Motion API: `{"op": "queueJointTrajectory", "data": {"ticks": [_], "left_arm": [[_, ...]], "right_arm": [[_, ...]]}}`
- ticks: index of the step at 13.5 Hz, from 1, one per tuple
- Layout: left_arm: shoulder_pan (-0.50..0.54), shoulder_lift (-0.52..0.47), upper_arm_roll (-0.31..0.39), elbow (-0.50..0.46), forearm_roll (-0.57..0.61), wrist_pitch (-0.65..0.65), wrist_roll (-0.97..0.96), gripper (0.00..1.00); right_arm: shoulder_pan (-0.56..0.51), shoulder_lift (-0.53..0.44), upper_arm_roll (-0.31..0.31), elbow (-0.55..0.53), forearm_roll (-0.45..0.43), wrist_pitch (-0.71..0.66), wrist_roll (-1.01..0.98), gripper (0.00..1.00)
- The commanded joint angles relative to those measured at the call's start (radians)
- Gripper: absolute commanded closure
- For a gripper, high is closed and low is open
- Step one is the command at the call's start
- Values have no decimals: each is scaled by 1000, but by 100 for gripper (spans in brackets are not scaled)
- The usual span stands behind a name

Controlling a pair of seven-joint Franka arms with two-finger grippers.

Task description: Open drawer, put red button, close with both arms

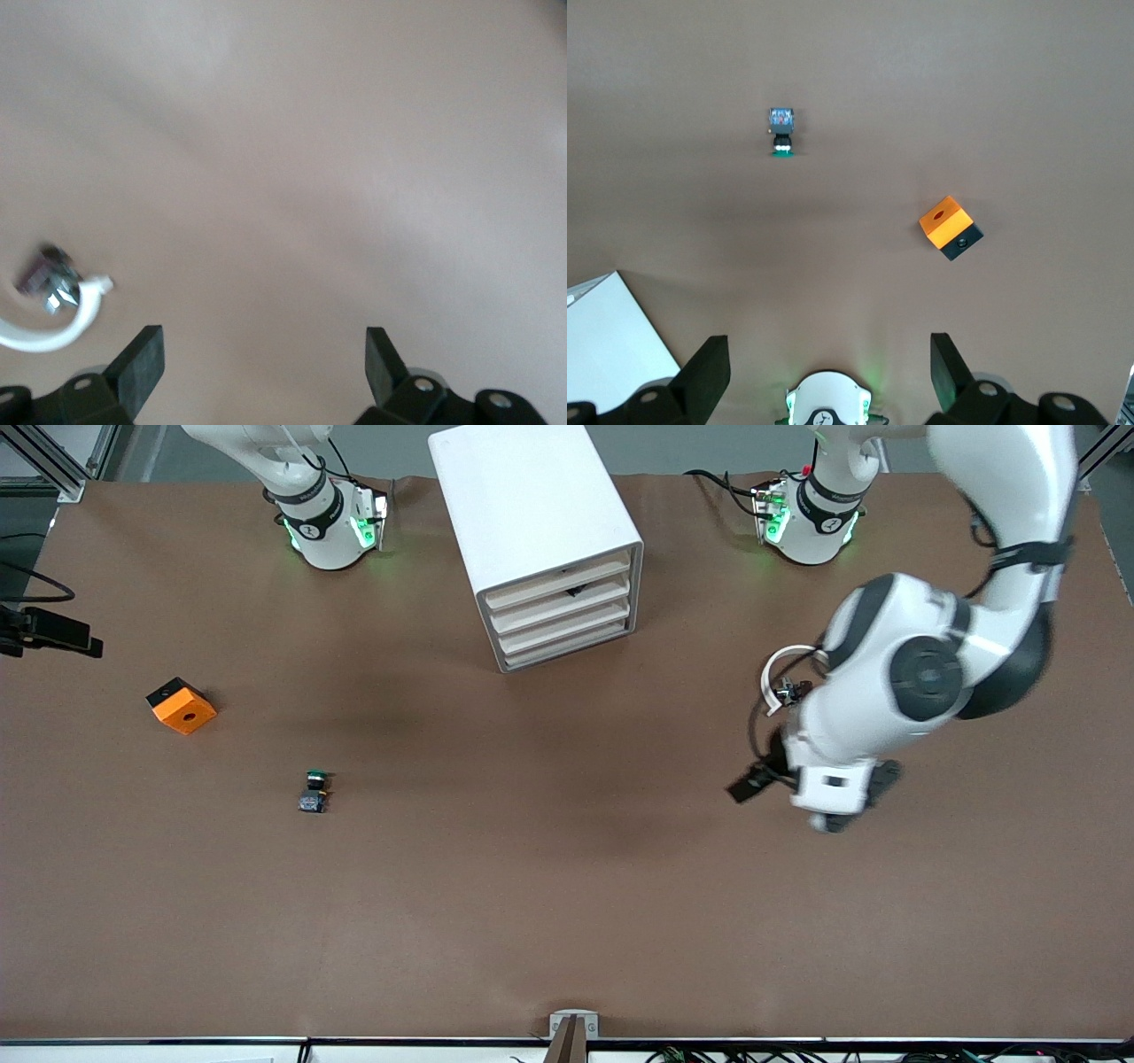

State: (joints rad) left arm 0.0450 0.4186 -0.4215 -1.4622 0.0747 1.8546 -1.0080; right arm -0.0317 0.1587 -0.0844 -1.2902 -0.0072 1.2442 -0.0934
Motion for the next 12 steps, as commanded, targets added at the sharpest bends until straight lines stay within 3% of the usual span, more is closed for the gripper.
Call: {"op": "queueJointTrajectory", "data": {"ticks": [1, 5, 9, 12], "left_arm": [[100, -78, -8, -12, 22, -44, 145, 0], [234, -173, -6, -6, 22, -144, 449, 0], [305, -267, 9, -7, 5, -222, 731, 0], [121, -362, 232, -20, 1, -316, 872, 0]], "right_arm": [[-7, -33, 9, -8, -11, 9, 7, 0], [-4, -59, 12, -21, 1, 24, 54, 0], [-2, -166, 17, -159, 32, 112, 107, 0], [0, -253, 17, -279, 41, 181, 121, 0]]}}
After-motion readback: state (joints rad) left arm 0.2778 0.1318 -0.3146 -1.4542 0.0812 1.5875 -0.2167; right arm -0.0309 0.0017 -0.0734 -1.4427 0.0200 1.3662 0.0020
